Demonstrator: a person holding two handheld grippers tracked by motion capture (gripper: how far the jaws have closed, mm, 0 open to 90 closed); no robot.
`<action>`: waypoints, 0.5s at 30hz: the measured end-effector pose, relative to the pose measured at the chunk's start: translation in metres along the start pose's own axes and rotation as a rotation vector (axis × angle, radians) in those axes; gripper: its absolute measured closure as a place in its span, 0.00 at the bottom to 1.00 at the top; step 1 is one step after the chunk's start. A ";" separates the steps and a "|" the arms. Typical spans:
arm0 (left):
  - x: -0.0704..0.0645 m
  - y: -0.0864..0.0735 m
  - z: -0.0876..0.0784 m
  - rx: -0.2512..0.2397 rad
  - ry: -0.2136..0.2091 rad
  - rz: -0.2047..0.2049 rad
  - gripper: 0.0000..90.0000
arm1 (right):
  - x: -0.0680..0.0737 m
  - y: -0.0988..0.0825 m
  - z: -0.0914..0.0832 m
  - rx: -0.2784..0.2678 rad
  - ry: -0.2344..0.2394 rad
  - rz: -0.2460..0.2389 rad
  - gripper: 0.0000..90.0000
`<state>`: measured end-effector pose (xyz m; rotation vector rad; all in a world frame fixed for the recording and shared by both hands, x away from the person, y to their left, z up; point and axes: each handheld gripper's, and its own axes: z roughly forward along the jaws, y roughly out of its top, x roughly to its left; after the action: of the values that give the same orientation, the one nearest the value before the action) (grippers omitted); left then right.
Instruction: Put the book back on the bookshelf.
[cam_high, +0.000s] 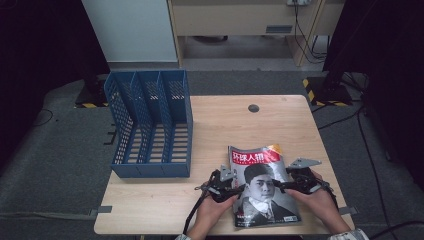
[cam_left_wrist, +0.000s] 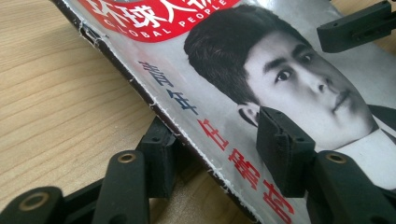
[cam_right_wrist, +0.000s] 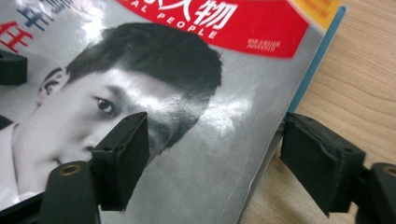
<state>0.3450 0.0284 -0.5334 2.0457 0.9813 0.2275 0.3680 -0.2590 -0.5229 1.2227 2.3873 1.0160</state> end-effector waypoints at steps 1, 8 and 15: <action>0.000 0.000 0.000 0.000 0.000 0.000 0.56 | 0.000 -0.001 0.001 0.006 0.001 0.000 0.22; 0.002 0.008 -0.002 0.020 -0.005 0.023 0.61 | 0.002 -0.004 0.006 0.014 -0.019 0.015 0.20; 0.011 0.031 0.007 0.058 0.003 0.041 0.59 | 0.007 -0.001 0.009 0.014 -0.040 0.031 0.19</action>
<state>0.3736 0.0211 -0.5164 2.1201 0.9586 0.2268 0.3677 -0.2496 -0.5298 1.2759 2.3565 0.9764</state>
